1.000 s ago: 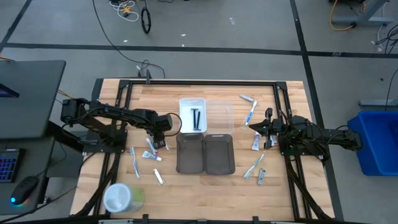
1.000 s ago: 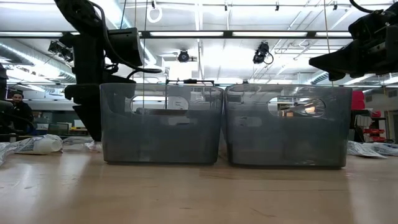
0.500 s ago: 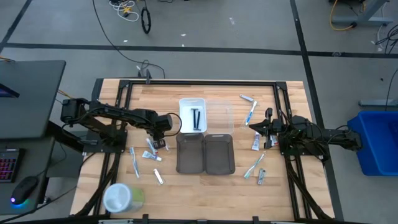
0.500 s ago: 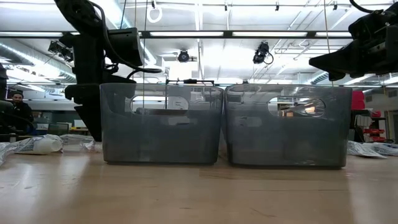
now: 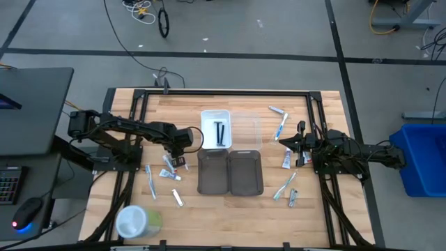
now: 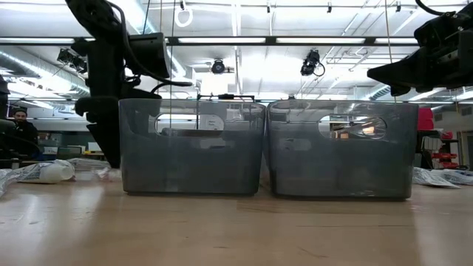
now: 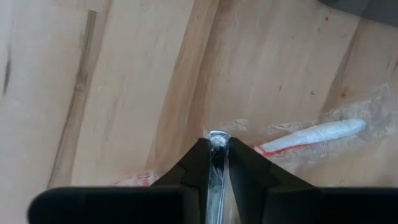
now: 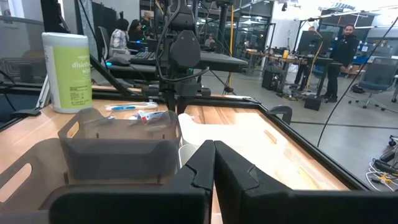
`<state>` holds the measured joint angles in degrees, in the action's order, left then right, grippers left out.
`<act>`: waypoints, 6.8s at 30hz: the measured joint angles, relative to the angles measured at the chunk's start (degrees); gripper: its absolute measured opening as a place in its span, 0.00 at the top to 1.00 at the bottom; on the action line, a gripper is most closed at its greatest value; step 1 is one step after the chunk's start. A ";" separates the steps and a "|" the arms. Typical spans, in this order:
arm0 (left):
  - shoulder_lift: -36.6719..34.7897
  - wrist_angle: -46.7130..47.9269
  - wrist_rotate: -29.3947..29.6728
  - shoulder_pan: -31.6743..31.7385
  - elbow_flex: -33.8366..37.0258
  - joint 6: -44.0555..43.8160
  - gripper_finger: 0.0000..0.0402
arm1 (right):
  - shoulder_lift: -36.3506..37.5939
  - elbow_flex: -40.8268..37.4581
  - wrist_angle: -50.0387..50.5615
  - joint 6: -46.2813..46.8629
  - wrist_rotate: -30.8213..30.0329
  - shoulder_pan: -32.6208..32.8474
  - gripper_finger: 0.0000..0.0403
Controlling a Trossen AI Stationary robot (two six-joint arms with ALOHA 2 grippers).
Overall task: Pick & Place Travel size toiletries
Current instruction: Put the silver nail cutter into the left black bin
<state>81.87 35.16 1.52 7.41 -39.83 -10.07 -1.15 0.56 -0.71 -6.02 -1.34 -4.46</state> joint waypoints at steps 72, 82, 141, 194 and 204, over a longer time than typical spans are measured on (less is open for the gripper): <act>-3.23 19.37 -2.15 0.11 -23.15 3.20 1.00 | -0.01 0.02 0.00 0.00 0.00 0.01 0.97; -3.23 20.82 -2.22 0.09 -26.82 6.62 1.00 | -0.02 0.01 0.00 0.00 0.00 0.02 0.97; 7.33 5.25 -9.27 -5.00 -35.96 8.35 0.99 | -0.01 0.02 0.00 0.00 0.00 0.01 0.97; 14.78 -0.46 -15.37 -5.50 -32.22 7.70 0.99 | -1.57 0.02 0.15 0.00 1.46 0.00 0.97; 14.78 -0.39 -15.94 -5.50 -32.22 7.41 0.93 | -1.55 0.02 0.17 0.00 1.46 0.02 0.97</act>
<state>96.64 34.76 -14.41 1.91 -72.05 -2.66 -2.70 0.58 -0.54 -6.02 0.12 -4.45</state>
